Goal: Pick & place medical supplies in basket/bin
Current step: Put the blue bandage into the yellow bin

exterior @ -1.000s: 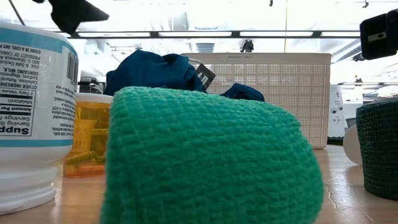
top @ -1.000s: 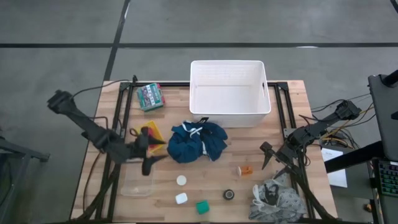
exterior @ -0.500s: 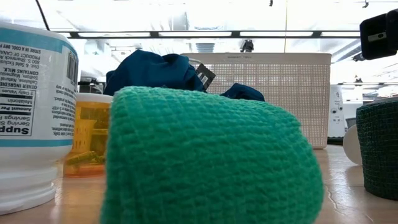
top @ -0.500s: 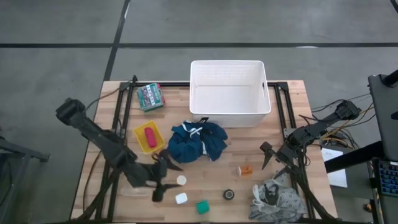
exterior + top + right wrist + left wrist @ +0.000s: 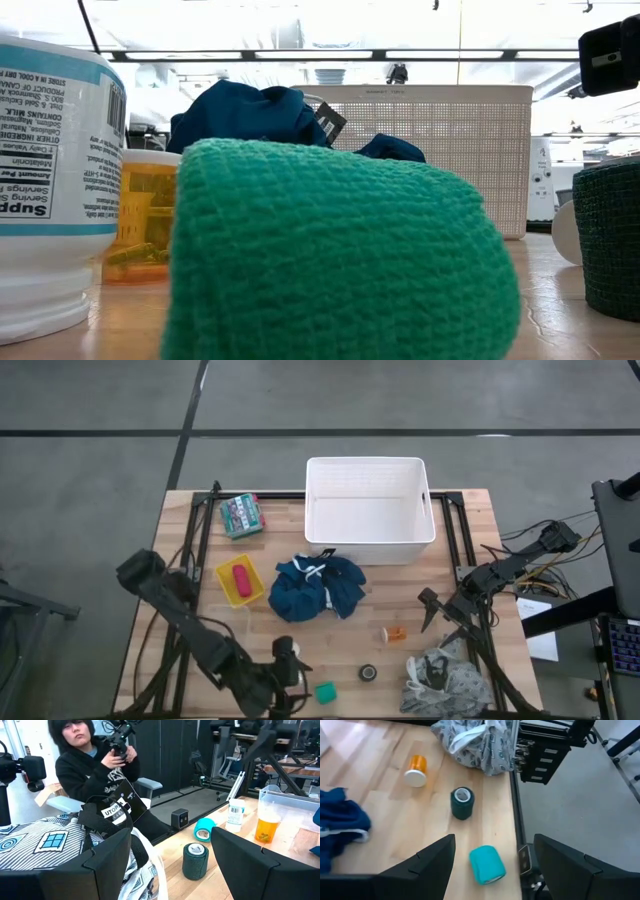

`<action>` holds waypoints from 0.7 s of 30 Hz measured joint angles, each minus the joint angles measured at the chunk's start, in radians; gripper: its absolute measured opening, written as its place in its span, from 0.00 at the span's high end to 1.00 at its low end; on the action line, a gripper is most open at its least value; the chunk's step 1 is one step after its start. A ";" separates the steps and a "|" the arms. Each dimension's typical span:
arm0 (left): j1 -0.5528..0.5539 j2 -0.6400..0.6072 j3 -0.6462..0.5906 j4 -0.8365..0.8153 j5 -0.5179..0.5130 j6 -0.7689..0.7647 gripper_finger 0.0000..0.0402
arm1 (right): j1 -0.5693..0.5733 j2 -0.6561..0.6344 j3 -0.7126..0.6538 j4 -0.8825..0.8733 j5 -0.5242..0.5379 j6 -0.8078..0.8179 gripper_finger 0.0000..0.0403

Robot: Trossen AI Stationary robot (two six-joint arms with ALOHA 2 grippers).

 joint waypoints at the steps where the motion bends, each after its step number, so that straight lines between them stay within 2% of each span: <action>1: -0.001 0.016 0.014 0.000 0.000 -0.003 0.32 | 0.000 0.000 0.000 0.000 0.000 0.000 0.33; 6: -0.001 0.079 0.061 0.005 -0.004 -0.063 0.32 | 0.000 0.000 0.000 0.000 0.000 0.000 0.33; 21: -0.001 0.209 0.074 0.028 0.011 -0.210 0.31 | 0.000 0.000 0.000 0.000 0.000 0.000 0.33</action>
